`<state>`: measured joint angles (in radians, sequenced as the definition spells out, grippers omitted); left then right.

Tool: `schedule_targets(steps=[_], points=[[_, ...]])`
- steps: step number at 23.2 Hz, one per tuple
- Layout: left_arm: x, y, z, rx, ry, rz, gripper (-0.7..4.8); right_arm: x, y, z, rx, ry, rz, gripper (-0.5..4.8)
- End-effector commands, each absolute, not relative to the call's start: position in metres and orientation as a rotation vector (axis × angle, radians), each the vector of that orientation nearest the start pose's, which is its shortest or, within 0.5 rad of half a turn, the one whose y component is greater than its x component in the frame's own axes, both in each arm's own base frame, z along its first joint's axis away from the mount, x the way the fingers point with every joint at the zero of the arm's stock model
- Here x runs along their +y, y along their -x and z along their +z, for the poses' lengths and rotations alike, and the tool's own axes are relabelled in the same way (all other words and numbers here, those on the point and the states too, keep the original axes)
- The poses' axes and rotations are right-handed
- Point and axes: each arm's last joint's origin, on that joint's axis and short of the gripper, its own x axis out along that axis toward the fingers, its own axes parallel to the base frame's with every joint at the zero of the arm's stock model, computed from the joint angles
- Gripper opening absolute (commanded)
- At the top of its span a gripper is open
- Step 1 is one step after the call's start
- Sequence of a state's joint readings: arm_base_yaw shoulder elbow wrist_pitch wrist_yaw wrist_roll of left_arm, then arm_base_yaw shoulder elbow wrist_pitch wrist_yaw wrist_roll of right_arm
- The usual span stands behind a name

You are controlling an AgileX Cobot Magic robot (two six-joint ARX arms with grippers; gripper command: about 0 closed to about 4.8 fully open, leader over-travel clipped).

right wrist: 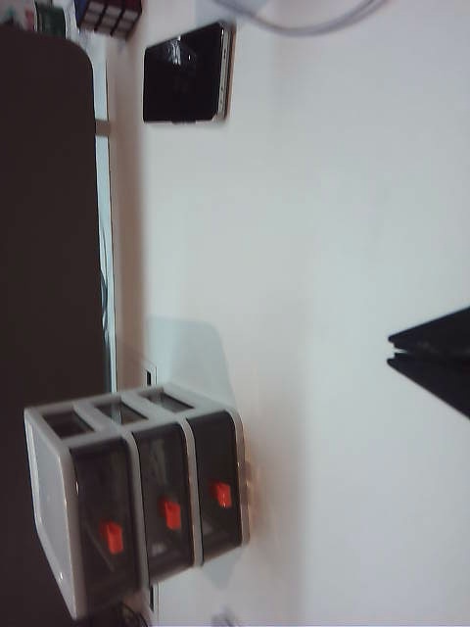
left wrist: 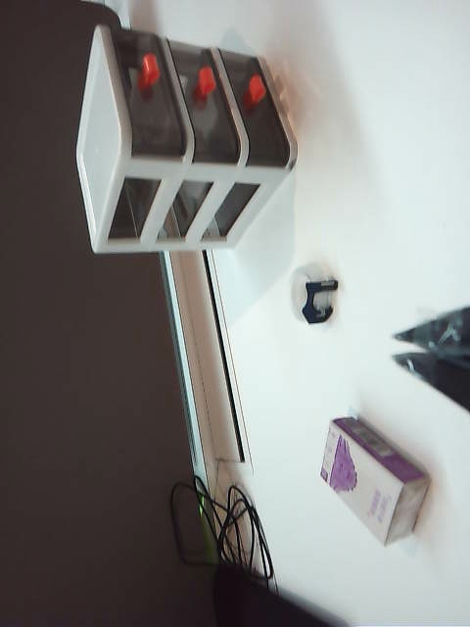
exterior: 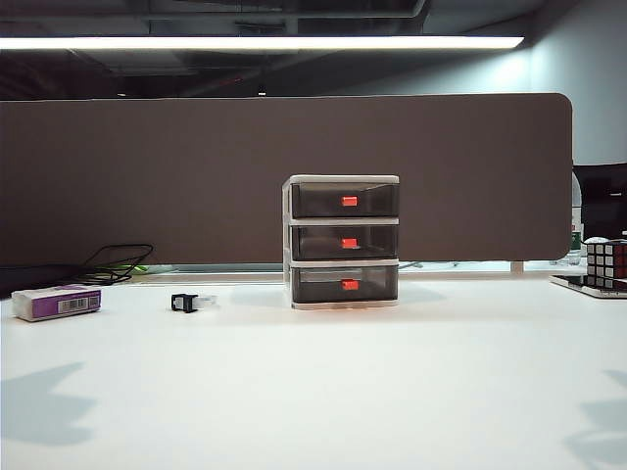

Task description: Open the second layer of the drawer on the table, pick up the earphone case on the table and put it in, and finally close the drawer.

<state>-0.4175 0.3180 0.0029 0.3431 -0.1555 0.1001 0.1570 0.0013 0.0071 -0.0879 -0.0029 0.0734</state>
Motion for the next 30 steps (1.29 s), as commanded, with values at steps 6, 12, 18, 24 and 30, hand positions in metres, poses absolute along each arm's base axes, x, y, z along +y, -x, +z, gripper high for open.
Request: schedule_targets(steps=[6, 12, 18, 24, 30], points=[[-0.019, -0.116, 0.171, -0.031, -0.037, -0.193, -0.06, 0.009, -0.097, 0.16, 0.042, -0.058, 0.09, -0.05], [-0.015, -0.115, 0.173, -0.047, -0.016, -0.183, -0.06, 0.01, -0.097, 0.16, 0.043, -0.05, 0.115, -0.05], [-0.014, -0.102, 0.171, -0.039, 0.016, -0.181, -0.06, 0.01, -0.097, 0.161, 0.04, -0.053, 0.141, -0.05], [-0.012, -0.096, 0.171, -0.042, 0.013, -0.133, -0.06, 0.011, -0.097, 0.162, 0.039, -0.057, 0.161, -0.05], [-0.01, -0.097, 0.171, -0.063, -0.028, -0.101, -0.06, 0.01, -0.097, 0.163, 0.02, -0.055, 0.13, -0.05]])
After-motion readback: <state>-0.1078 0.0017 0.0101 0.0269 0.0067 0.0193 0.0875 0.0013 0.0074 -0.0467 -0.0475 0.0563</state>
